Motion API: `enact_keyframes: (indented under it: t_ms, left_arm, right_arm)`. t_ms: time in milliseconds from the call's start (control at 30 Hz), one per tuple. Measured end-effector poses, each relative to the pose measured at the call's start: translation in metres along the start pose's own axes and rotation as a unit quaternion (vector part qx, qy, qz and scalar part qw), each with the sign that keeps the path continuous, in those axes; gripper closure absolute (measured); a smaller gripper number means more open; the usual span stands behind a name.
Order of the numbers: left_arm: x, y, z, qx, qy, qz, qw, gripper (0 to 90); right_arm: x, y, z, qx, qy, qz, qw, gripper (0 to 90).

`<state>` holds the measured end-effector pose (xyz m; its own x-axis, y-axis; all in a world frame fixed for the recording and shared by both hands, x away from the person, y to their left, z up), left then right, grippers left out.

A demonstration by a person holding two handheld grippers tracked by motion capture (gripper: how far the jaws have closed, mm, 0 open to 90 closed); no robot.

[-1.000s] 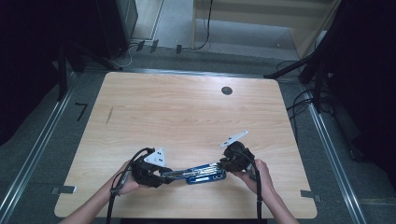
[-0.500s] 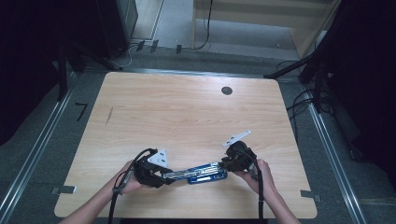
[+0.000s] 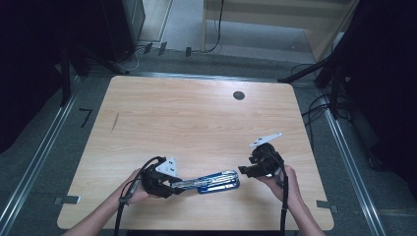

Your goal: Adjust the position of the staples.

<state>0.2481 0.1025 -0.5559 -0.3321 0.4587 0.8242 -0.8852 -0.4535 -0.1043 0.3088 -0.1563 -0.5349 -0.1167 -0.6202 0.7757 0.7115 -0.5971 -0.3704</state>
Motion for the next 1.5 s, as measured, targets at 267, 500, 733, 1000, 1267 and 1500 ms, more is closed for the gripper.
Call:
enact_keyframes:
  t_ms: [267, 500, 733, 1000, 1267, 1500]
  left_arm:
    - [0.000, 0.000, 0.000, -0.005, -0.001, 0.000, 1.0000, 65.8]
    - [0.000, -0.001, 0.000, -0.006, -0.001, -0.001, 1.0000, 65.8]
    - [0.000, -0.001, 0.000, -0.007, -0.002, -0.001, 1.0000, 65.8]
    - [0.000, -0.001, 0.000, -0.007, -0.006, -0.003, 0.9999, 65.8]
    - [-0.001, -0.001, 0.000, -0.008, -0.006, -0.004, 0.9999, 65.8]
    - [-0.002, -0.001, 0.000, -0.011, -0.007, -0.003, 0.9999, 65.9]
  right_arm:
    - [0.019, 0.025, -0.013, -0.038, -0.004, -0.057, 0.9976, 28.7]
    - [0.022, 0.051, -0.033, -0.078, -0.035, -0.113, 0.9899, 26.3]
    - [0.014, 0.066, -0.042, -0.086, -0.061, -0.145, 0.9838, 27.8]
    - [0.008, 0.071, -0.045, -0.092, -0.071, -0.151, 0.9817, 30.0]
    - [0.008, 0.071, -0.050, -0.091, -0.095, -0.154, 0.9792, 34.7]
    - [0.011, 0.069, -0.057, -0.101, -0.115, -0.152, 0.9764, 36.6]
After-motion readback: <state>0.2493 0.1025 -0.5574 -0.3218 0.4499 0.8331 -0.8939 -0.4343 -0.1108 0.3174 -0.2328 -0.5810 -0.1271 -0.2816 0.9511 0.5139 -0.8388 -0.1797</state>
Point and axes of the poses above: each handheld gripper's, and its own axes: x roughly backward along the jaws, z roughly out of its top, y roughly to its right, the point moved 8 cm from there along -x, roughly forward along the jaws, and after that the axes turned 15 degrees about z, right-handed, at the moved point
